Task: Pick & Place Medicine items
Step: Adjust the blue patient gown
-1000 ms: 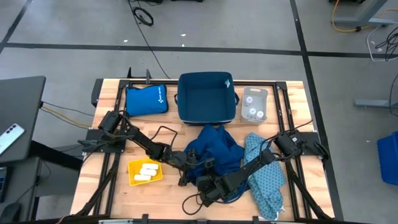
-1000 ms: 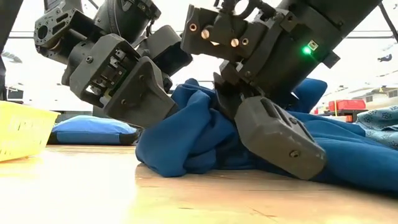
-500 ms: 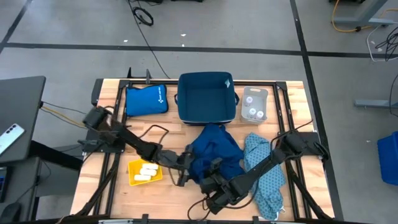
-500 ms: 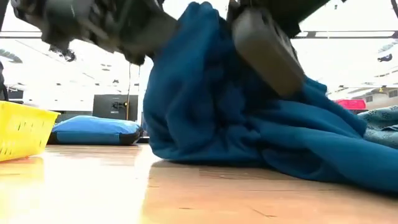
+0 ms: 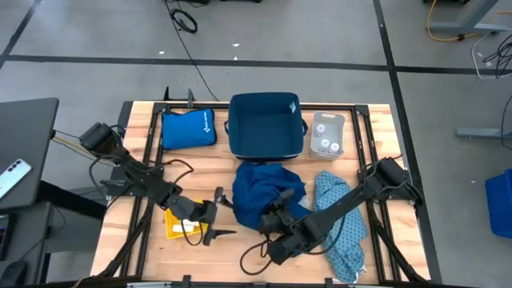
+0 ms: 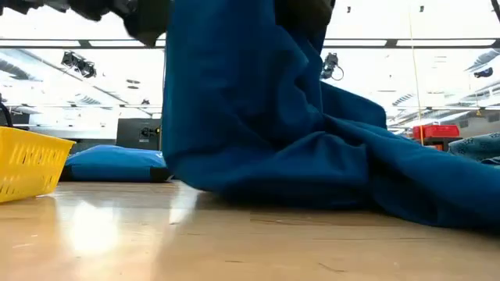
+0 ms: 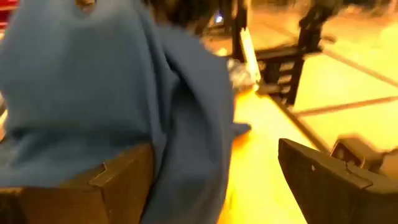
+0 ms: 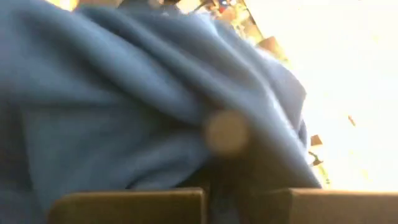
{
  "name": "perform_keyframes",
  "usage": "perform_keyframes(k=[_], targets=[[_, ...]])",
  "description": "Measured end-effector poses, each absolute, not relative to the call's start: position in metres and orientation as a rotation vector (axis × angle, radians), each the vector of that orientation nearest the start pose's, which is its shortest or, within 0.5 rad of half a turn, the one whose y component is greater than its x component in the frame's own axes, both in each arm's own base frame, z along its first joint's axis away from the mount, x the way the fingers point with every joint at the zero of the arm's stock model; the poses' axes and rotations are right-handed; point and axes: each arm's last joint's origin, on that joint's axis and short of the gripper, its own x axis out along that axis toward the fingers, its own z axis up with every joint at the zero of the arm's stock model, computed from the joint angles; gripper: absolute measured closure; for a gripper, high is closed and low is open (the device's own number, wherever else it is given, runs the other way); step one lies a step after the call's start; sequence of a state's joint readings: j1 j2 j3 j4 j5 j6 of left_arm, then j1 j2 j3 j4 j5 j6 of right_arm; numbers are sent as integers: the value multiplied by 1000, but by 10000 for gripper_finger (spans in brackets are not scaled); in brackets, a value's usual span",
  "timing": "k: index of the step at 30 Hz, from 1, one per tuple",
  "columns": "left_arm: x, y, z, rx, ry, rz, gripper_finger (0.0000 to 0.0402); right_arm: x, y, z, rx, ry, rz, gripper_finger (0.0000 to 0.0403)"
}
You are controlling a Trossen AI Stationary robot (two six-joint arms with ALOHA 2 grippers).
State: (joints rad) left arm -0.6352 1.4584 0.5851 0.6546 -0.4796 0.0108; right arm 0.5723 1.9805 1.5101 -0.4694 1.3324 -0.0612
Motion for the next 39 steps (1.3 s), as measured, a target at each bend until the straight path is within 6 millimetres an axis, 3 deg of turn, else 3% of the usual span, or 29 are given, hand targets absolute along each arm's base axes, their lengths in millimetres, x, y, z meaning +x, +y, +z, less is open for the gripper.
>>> perform_keyframes(k=[5, 17, 27, 34, 39], targets=[[233, -157, 188, 102, 224, -127, 63, 370, 187, 236, -717, 614, -596, 387], [246, -142, 183, 71, 250, -129, 63, 372, 173, 221, -330, 820, -332, 375], [274, -131, 138, -14, 303, -209, 63, 359, 187, 213, -62, 1027, -116, 274], [299, -124, 103, -84, 352, -263, 63, 340, 202, 208, 42, 1191, -46, 252], [313, -125, 96, -97, 364, -308, 63, 326, 215, 206, 95, 1292, 9, 250]])
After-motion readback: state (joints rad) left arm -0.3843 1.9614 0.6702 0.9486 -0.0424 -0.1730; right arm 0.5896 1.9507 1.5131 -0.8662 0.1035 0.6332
